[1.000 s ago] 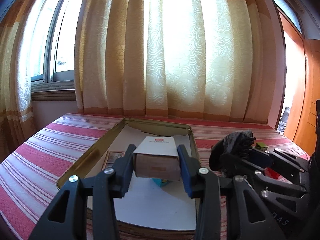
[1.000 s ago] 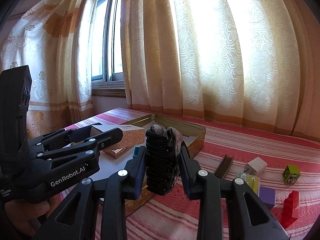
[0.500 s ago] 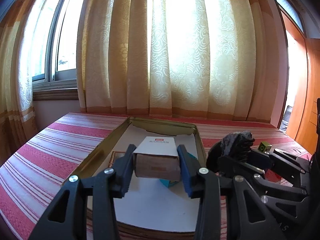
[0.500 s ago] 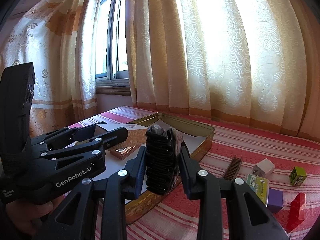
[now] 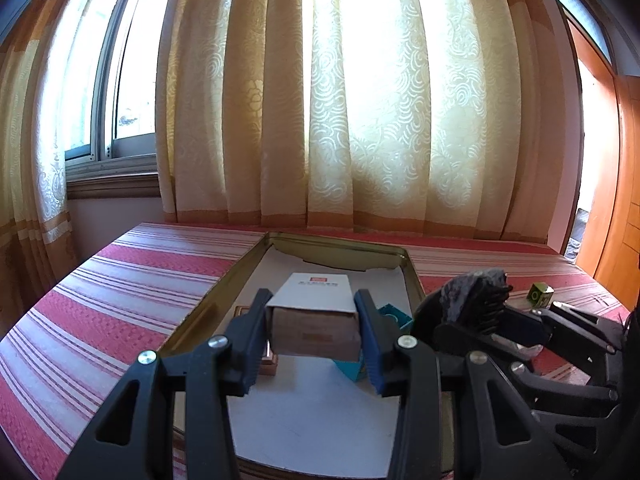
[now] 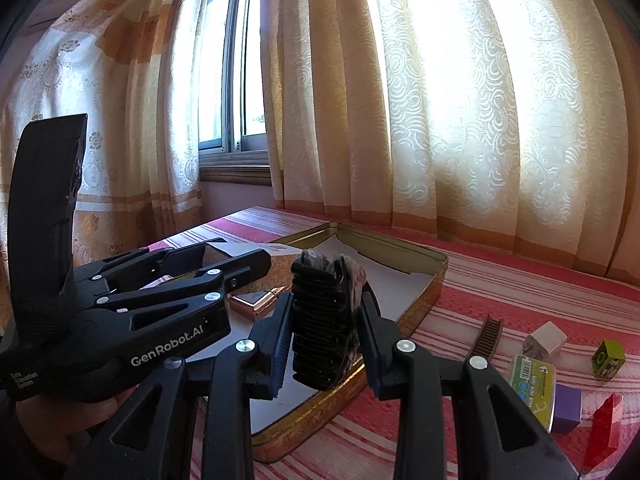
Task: Organize rigid objects
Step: 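Lower the white box into the tin with the left gripper while right brings the black object over it, then move both grippers to the red brick and the green floss box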
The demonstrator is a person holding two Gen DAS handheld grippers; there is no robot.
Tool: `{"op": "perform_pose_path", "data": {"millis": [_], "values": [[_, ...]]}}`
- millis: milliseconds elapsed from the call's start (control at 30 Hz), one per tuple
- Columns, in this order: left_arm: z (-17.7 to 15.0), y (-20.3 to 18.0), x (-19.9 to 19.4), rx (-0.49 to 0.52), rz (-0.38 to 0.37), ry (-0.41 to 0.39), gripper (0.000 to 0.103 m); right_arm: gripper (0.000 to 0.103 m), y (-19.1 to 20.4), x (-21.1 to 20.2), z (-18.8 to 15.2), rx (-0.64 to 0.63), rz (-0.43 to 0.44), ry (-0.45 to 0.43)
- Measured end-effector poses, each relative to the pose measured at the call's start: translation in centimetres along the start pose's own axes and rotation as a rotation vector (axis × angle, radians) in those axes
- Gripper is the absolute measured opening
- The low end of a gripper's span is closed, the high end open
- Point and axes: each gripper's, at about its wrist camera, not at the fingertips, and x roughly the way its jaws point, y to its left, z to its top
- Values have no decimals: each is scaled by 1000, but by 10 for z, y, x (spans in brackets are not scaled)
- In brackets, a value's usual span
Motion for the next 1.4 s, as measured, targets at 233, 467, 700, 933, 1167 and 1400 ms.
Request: {"op": "perform_pose_path", "data": {"millis": [233, 467, 700, 933, 1167, 1400], "values": [[13, 12, 8, 15, 34, 8, 41, 34, -1, 16, 6, -5, 12, 22], [23, 24, 34, 3, 49, 86, 41, 34, -16, 49, 24, 31, 22, 83], [22, 23, 47, 28, 86, 116, 59, 35, -26, 85, 32, 29, -16, 149], [14, 42, 30, -61, 155, 59, 103, 74, -48, 62, 32, 122, -12, 99], [8, 41, 12, -104, 164, 26, 103, 78, -71, 0, 15, 130, -44, 57], [10, -15, 0, -35, 78, 22, 103, 78, -109, -59, -12, 125, -205, 39]]}}
